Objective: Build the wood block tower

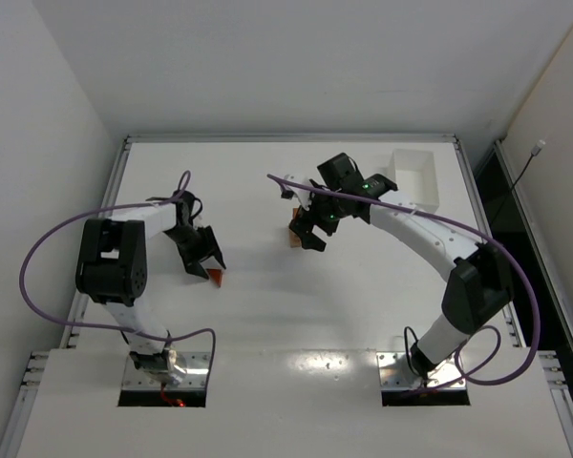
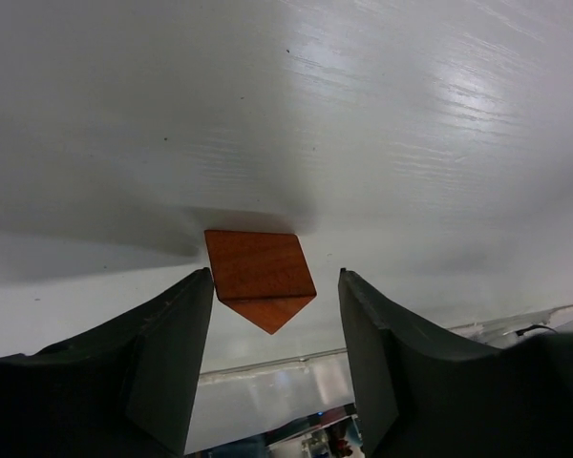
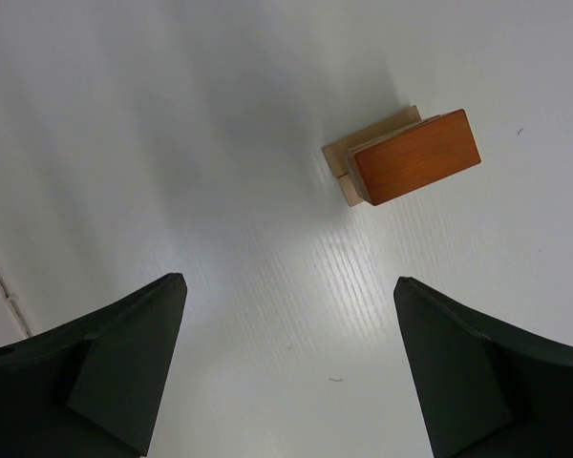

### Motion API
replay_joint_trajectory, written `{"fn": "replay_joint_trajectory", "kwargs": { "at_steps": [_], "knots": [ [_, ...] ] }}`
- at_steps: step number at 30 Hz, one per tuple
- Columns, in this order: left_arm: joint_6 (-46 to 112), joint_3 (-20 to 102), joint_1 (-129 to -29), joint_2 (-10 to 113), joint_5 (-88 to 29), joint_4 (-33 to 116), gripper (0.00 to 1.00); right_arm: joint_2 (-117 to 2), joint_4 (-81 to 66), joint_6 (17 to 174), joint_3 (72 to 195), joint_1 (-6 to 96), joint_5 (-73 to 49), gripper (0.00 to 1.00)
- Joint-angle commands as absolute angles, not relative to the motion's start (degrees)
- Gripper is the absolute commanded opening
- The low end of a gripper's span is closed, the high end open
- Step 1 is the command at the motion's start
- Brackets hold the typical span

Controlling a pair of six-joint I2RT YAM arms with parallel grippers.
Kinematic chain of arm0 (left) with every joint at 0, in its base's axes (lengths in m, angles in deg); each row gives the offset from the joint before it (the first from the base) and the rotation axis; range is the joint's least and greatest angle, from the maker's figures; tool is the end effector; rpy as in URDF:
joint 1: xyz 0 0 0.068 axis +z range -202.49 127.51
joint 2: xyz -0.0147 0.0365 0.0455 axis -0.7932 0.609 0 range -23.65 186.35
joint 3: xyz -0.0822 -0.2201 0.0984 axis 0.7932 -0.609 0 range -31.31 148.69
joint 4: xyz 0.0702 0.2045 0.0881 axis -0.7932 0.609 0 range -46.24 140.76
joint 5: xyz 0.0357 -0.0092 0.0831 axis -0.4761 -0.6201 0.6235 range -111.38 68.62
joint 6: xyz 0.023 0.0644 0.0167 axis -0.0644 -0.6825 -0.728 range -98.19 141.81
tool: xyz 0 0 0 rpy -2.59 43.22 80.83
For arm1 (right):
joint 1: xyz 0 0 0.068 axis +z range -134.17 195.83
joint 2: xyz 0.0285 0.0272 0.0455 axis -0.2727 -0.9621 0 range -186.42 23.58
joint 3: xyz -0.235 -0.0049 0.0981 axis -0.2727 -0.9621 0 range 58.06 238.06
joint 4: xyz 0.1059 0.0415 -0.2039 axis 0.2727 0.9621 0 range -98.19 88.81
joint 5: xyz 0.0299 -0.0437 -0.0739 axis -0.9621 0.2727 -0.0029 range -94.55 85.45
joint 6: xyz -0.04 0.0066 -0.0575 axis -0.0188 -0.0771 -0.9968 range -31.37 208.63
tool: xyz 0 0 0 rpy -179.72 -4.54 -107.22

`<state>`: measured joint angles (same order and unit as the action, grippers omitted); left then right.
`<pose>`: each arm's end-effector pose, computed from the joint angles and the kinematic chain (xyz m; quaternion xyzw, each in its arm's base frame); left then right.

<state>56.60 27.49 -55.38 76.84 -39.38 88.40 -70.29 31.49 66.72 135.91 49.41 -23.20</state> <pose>0.2721 -0.0316 0.1281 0.2664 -0.9506 0.1582 0.0205 0.2665 0.1991 0.2503 -0.4812 0.8123 0.1837 0.2737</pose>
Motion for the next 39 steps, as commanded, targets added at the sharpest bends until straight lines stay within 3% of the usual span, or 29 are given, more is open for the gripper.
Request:
{"fn": "replay_joint_trajectory", "kwargs": {
  "at_steps": [1,4,8,11,14,15,16,26,31,36,39],
  "knots": [
    [56.88,29.06,-54.86,77.42,-39.22,88.93,0.50,-70.82,31.18,66.13,138.48,49.75,-24.59,0.88],
    [56.88,29.07,-54.86,77.43,-38.70,88.93,0.41,-71.34,31.18,66.13,138.48,49.23,-24.59,0.88],
    [56.88,29.59,-54.86,78.65,-38.70,88.93,0.39,-71.87,31.18,66.13,139.01,49.23,-24.59,0.88],
    [56.88,29.59,-54.86,79.19,-38.70,88.93,0.31,-71.87,31.18,66.13,139.54,49.23,-24.59,0.88],
    [56.35,29.59,-54.86,79.19,-39.39,88.41,0.16,-72.40,31.18,66.13,139.54,49.23,-24.59,0.88],
    [55.83,29.59,-54.86,79.19,-39.40,88.41,0.05,-72.40,31.18,66.13,139.54,49.23,-24.59,0.88],
    [55.82,29.59,-54.86,79.19,-39.40,88.41,0.00,-72.40,31.18,66.65,139.54,49.23,-24.59,0.88],
    [54.67,30.13,-54.86,68.92,-43.96,79.65,0.00,-71.18,25.92,80.59,136.73,46.68,-32.04,0.91],
    [60.20,28.55,-54.86,61.28,-43.97,70.58,0.00,-69.32,13.28,96.86,131.90,43.70,-42.76,0.91],
    [67.15,26.96,-54.86,58.36,-44.48,60.22,0.00,-66.86,-5.43,117.31,126.28,42.63,-44.19,0.91],
    [71.11,27.65,-54.86,57.65,-47.48,56.50,0.00,-67.39,-11.86,120.17,126.88,43.33,-43.66,0.91]
  ]
}}
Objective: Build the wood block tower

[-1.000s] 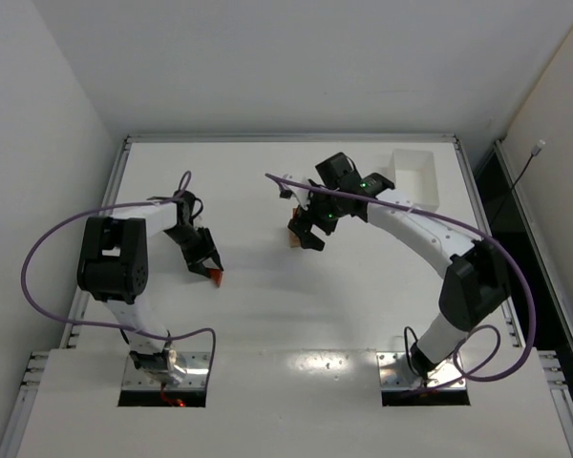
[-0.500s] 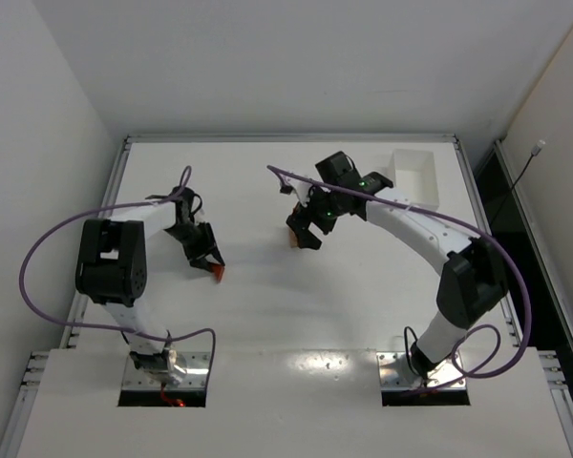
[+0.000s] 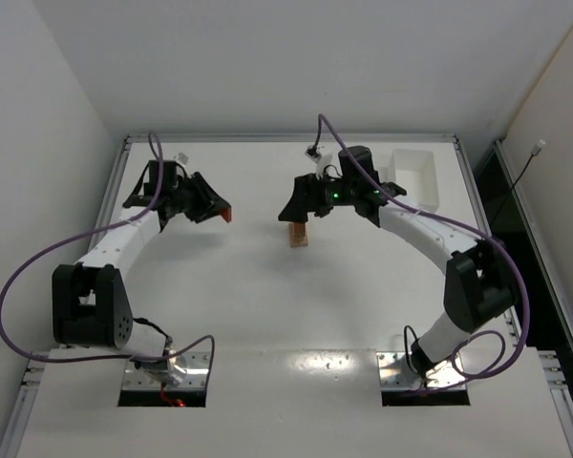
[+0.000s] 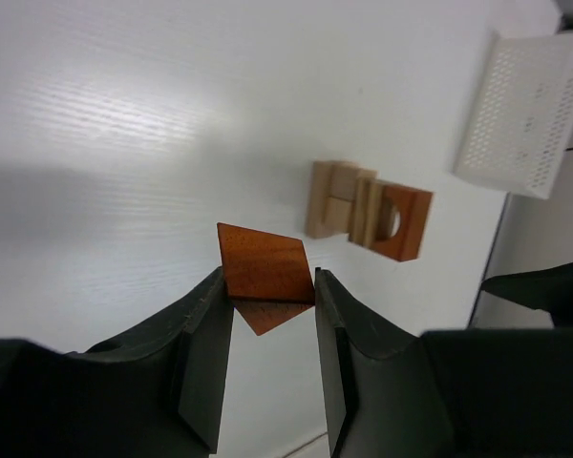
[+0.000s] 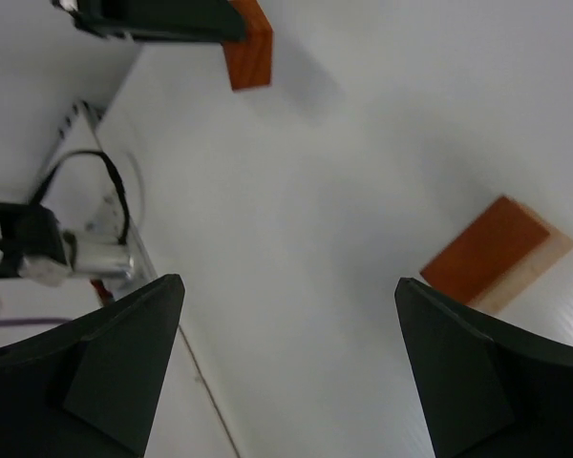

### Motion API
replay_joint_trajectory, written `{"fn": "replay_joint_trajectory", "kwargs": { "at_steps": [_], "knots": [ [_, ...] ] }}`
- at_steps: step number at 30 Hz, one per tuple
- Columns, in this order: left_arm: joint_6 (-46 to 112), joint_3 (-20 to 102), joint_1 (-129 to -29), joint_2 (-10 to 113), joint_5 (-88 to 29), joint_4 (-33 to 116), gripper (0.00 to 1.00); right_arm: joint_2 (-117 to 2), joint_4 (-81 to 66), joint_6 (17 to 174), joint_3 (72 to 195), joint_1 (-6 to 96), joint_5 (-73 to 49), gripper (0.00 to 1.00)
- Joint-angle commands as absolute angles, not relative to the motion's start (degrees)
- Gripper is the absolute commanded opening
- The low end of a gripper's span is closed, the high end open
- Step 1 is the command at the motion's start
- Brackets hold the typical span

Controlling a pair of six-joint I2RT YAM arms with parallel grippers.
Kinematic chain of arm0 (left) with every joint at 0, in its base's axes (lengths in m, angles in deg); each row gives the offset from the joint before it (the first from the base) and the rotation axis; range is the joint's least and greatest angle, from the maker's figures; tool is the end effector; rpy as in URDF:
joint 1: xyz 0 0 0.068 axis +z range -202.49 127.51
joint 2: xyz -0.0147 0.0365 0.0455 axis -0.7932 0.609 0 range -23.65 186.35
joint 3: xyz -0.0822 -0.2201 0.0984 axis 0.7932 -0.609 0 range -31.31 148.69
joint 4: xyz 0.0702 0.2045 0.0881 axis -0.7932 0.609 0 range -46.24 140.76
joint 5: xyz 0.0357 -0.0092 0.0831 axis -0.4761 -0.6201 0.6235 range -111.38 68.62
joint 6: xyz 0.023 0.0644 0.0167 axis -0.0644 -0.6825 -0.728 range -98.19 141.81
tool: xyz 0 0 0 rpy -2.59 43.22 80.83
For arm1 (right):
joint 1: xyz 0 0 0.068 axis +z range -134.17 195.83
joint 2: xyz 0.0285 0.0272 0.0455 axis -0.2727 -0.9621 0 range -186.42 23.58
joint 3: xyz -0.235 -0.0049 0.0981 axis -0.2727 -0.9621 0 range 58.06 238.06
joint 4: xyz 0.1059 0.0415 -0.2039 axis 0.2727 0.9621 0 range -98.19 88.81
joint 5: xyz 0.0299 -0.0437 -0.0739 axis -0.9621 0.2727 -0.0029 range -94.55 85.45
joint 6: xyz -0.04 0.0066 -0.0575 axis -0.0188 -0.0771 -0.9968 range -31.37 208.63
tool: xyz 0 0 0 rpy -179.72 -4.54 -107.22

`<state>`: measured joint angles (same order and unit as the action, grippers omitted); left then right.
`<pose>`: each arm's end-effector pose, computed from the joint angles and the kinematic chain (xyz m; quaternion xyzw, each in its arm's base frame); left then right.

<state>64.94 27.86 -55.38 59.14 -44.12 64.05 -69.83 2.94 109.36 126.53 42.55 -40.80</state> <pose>0.3002 -0.0375 0.2376 -0.2378 0.8736 -0.3170 0.2824 0.2991 0.1888 0.2512 -0.1851 0.8385 0.4273 0.2829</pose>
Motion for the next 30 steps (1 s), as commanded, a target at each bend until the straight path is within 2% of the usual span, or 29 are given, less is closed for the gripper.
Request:
{"fn": "replay_joint_trajectory", "kwargs": {
  "at_steps": [1,5,9,19,30],
  "knots": [
    [72.94,27.66,-54.86,57.65,-48.53,55.89,0.00,-67.91,-12.84,120.96,127.75,43.34,-43.66,0.91],
    [81.54,27.92,-54.33,58.36,-56.70,49.68,0.00,-70.64,-17.15,124.39,132.31,43.34,-44.28,0.86],
    [88.25,27.30,-53.80,58.36,-63.99,43.60,0.00,-72.31,-20.05,124.23,134.44,43.86,-45.50,0.86],
    [91.24,29.59,-55.03,57.31,-67.00,42.09,0.00,-72.31,-20.67,117.99,132.25,45.01,-46.65,0.80],
    [89.57,32.49,-57.94,56.25,-66.47,42.79,0.00,-73.98,-16.10,115.43,133.39,46.68,-38.65,0.78]
  ]
}}
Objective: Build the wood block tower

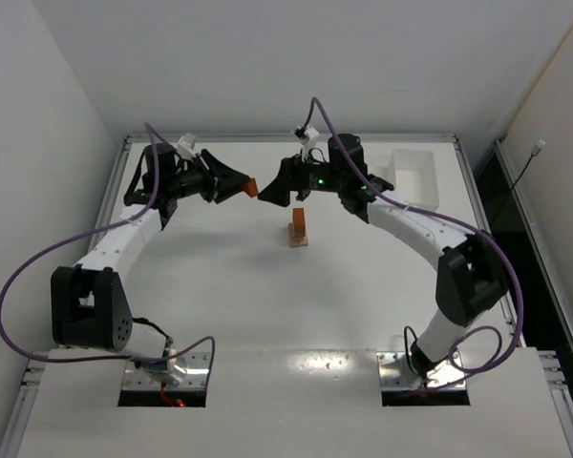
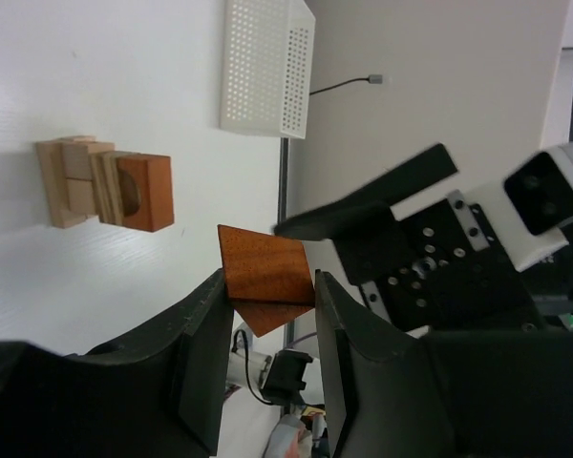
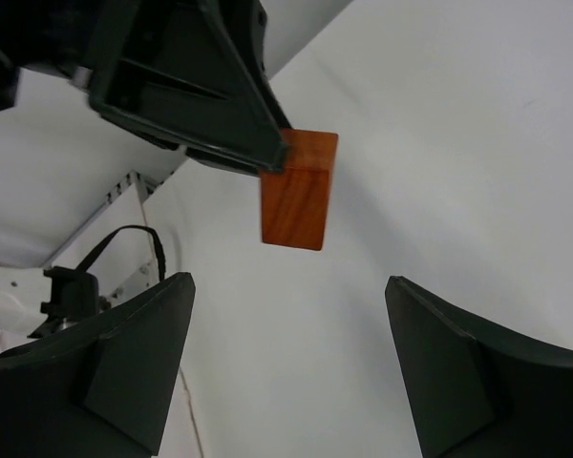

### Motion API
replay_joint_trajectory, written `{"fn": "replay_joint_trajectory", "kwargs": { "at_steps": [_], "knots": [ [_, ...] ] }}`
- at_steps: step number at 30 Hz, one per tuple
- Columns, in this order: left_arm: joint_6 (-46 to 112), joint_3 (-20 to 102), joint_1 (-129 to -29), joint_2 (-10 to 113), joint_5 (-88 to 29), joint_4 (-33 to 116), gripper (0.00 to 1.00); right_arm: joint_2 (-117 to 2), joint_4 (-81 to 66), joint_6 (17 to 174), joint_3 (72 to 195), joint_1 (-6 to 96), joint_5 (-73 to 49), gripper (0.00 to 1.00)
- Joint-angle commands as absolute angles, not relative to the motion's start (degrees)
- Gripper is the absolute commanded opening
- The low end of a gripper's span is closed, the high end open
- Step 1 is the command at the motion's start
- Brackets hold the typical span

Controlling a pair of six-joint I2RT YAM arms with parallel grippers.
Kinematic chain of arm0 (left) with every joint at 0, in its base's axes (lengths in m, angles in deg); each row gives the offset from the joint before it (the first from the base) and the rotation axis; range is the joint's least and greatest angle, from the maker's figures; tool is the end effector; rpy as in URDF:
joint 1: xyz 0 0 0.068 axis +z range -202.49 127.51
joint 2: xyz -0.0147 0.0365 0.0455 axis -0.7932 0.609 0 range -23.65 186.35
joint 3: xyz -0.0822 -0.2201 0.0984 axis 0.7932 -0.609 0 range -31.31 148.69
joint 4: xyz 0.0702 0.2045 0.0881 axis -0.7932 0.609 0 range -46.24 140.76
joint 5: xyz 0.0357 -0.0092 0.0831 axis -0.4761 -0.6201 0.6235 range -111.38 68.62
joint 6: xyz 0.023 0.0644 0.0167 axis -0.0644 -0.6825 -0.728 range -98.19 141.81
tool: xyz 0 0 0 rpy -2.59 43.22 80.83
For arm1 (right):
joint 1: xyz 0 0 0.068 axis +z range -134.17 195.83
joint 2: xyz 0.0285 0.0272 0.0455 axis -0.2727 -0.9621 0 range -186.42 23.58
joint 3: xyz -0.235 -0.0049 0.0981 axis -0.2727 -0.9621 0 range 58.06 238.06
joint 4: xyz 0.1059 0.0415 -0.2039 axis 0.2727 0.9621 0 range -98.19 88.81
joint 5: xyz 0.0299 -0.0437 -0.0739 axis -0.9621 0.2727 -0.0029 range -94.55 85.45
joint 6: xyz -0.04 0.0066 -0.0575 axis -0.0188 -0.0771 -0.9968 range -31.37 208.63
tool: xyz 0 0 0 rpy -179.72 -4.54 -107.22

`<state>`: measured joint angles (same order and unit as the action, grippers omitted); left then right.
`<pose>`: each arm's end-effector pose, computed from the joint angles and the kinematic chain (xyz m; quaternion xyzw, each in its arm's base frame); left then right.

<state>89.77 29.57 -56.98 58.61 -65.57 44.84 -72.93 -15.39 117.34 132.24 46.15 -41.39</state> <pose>0.3114 -0.0648 0.2901 -0.2272 0.7650 -0.5566 0.2307 0.3151 0.2244 0.2996 -0.2026 0.7506 0.5025 0.3782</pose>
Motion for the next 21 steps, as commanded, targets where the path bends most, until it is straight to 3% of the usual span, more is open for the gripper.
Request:
{"fn": "replay_joint_trajectory", "kwargs": {
  "at_steps": [1,19,21],
  "knots": [
    [89.05,33.19,-58.46,56.25,-66.47,42.79,0.00,-74.50,-15.41,116.22,133.91,47.29,-37.95,0.78],
    [88.52,33.20,-60.04,55.72,-65.94,42.26,0.00,-79.43,-17.07,116.75,141.38,48.35,-38.47,0.78],
    [88.52,33.20,-60.04,55.72,-65.94,42.26,0.00,-79.43,-17.68,116.75,141.91,48.87,-38.47,0.73]
  ]
}}
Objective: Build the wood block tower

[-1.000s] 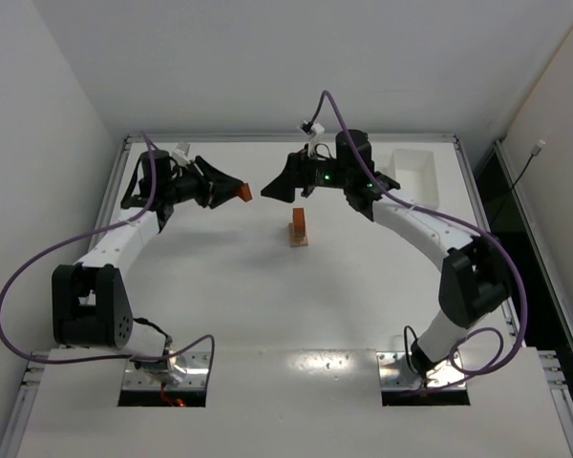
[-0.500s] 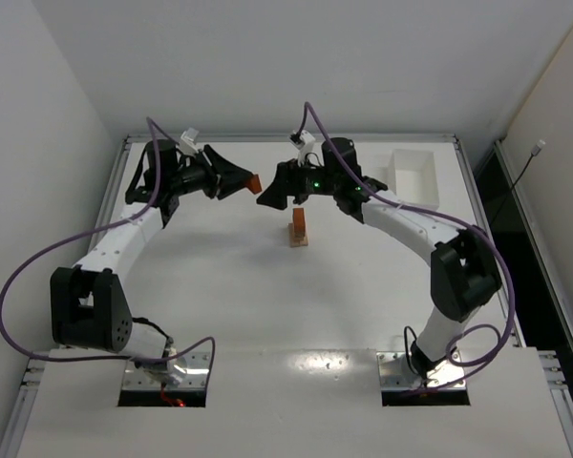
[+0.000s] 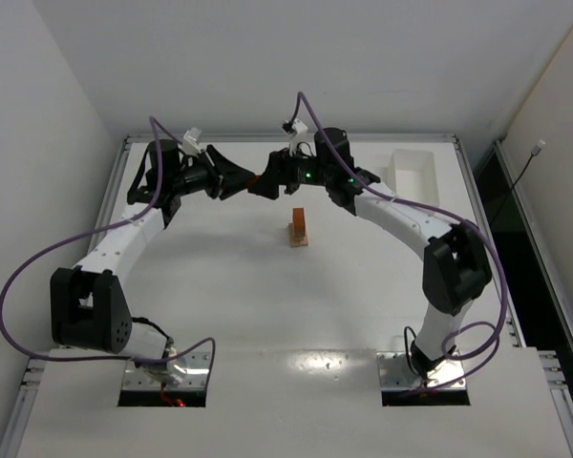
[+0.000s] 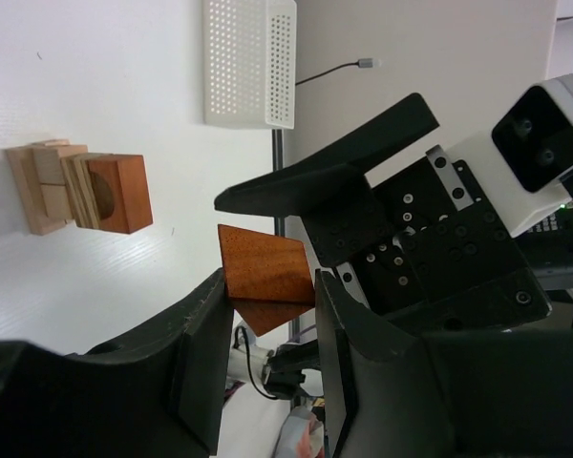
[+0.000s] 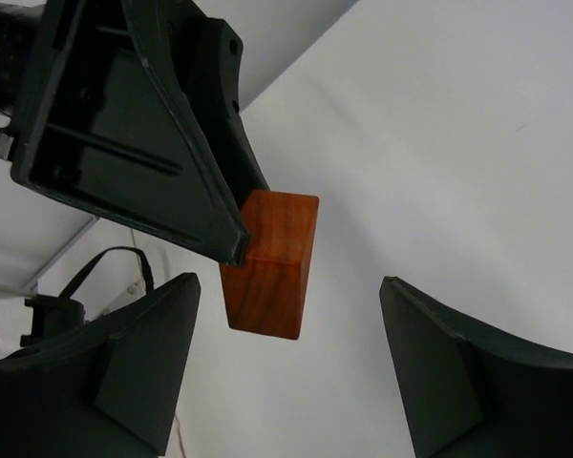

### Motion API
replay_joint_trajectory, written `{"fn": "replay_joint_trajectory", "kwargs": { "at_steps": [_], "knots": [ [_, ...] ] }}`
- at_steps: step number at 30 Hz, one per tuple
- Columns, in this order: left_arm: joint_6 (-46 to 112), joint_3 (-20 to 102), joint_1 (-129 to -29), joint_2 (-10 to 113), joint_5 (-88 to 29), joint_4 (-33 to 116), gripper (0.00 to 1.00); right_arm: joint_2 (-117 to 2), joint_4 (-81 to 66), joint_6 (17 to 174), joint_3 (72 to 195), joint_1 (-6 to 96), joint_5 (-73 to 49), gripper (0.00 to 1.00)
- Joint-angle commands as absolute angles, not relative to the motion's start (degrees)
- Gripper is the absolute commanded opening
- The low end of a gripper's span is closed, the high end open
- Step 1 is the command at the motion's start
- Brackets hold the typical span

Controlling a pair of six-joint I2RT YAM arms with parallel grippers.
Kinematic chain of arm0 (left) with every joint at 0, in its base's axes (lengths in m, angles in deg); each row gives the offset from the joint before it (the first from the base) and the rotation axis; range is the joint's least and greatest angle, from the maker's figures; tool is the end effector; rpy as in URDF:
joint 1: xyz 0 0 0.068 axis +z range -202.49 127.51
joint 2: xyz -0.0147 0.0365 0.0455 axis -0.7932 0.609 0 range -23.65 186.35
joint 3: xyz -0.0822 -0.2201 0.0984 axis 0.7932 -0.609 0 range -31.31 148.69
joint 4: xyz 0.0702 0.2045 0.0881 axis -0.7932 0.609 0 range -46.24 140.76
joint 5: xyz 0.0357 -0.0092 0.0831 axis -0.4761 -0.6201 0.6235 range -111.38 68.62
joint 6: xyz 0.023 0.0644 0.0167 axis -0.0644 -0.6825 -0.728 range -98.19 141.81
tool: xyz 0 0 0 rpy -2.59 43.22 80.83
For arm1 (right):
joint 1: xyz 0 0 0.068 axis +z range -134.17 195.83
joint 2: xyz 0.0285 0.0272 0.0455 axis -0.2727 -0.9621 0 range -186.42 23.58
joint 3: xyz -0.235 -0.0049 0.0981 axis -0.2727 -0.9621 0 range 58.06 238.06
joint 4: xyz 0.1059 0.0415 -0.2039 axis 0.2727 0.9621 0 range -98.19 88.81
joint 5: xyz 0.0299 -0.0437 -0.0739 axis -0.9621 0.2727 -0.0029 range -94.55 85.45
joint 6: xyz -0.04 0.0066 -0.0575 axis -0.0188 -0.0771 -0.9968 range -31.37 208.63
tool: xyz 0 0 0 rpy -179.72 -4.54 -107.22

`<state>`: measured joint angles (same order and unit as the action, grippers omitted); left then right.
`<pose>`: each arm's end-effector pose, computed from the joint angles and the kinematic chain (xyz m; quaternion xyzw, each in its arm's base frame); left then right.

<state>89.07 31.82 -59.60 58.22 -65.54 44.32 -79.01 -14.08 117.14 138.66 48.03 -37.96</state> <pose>0.3095 -0.0791 0.3060 -0.1905 0.7630 -0.5683 0.2418 0.3321 0.2467 0.2941 -0.1973 0.7595 0.4892 0.3807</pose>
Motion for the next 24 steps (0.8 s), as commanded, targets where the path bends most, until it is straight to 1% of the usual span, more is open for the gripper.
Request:
{"fn": "replay_joint_trajectory", "kwargs": {
  "at_steps": [1,2,5,8,12,13,14,15,18,19,20,21,23,24],
  "knots": [
    [88.52,33.20,-60.04,55.72,-65.94,42.26,0.00,-79.43,-17.68,116.75,141.91,48.87,-38.47,0.71],
    [88.52,32.68,-60.04,55.72,-65.94,42.26,0.00,-79.95,-17.68,117.27,141.91,48.87,-38.47,0.67],
    [88.52,32.67,-60.04,55.72,-65.94,42.26,0.00,-79.96,-17.68,117.28,141.91,49.40,-39.00,0.61],
    [88.52,32.67,-60.04,55.72,-65.94,42.26,0.00,-79.96,-18.21,117.28,141.91,49.40,-39.00,0.51],
    [88.52,32.14,-60.04,55.72,-65.94,42.26,0.00,-79.96,-18.73,117.28,142.44,49.93,-39.00,0.27],
    [88.52,32.14,-60.04,55.72,-65.94,42.26,0.00,-79.96,-18.74,117.28,142.44,49.93,-39.00,0.09],
    [88.52,32.14,-60.04,55.72,-65.94,42.26,0.00,-79.44,-18.74,117.28,142.44,49.93,-38.48,0.03],
    [88.52,32.14,-60.04,55.72,-65.94,42.26,0.00,-79.43,-18.74,117.28,142.44,50.45,-38.47,0.00],
    [88.52,31.62,-60.04,55.72,-65.33,42.26,0.00,-78.90,-18.21,117.28,141.92,50.46,-37.95,0.00],
    [88.52,31.62,-60.04,55.72,-65.33,42.26,0.03,-78.90,-18.21,117.28,141.91,50.46,-37.95,0.00],
    [88.52,31.62,-60.04,55.72,-64.11,43.48,0.37,-78.29,-18.21,116.76,141.91,50.46,-37.34,0.00],
    [87.74,31.62,-60.04,55.20,-63.40,44.28,0.53,-77.77,-18.21,116.75,141.22,50.46,-36.81,0.00],
    [85.98,32.14,-60.04,55.19,-61.81,46.04,0.72,-77.07,-17.68,116.06,140.51,50.46,-36.20,0.00],
    [84.67,32.14,-60.04,54.67,-60.94,46.83,1.00,-76.01,-16.73,116.05,140.51,50.46,-35.41,0.00]
  ]
}}
